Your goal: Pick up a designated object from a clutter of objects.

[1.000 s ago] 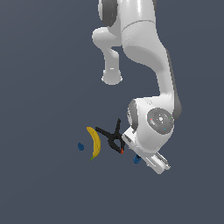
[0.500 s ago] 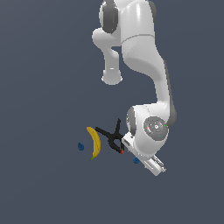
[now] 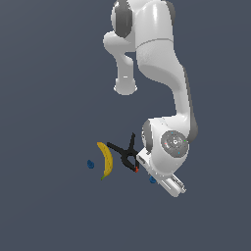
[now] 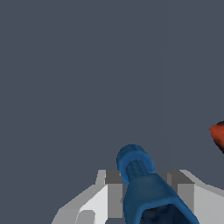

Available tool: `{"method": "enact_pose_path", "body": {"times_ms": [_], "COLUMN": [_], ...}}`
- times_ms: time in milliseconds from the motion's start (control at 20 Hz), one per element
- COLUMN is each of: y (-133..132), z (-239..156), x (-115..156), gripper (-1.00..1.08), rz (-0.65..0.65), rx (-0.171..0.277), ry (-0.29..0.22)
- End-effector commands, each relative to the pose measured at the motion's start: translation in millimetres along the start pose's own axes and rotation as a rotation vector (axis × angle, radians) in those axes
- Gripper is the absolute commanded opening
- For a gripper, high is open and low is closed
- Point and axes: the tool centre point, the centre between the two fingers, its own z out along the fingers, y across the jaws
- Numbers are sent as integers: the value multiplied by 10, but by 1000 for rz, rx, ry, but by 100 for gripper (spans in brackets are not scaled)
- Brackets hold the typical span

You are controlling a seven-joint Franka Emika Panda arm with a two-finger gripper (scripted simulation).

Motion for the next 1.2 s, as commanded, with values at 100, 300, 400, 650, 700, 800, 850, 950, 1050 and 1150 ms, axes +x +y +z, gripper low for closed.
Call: {"method": "enact_pose_path", "body": {"times_ms": [100,300,400,650,700,800,850,950,1050,1150], "y": [1,27,54,166,196,266,305,393,493,603], "z": [-3,-33,-64,-190,-224,-304,-348,-448,-560,-686], "x": [-1,-7,-13,-38,-45,-61,-70,-90,-111,-136], "gripper": [-100,-100,-100,-100,-100,-100,-100,-100,-100,-100], "rz": [0,0,0,0,0,0,0,0,0,0], "rx": [0,0,0,0,0,0,0,0,0,0], "ry": [0,0,0,0,0,0,0,0,-1,-1]}}
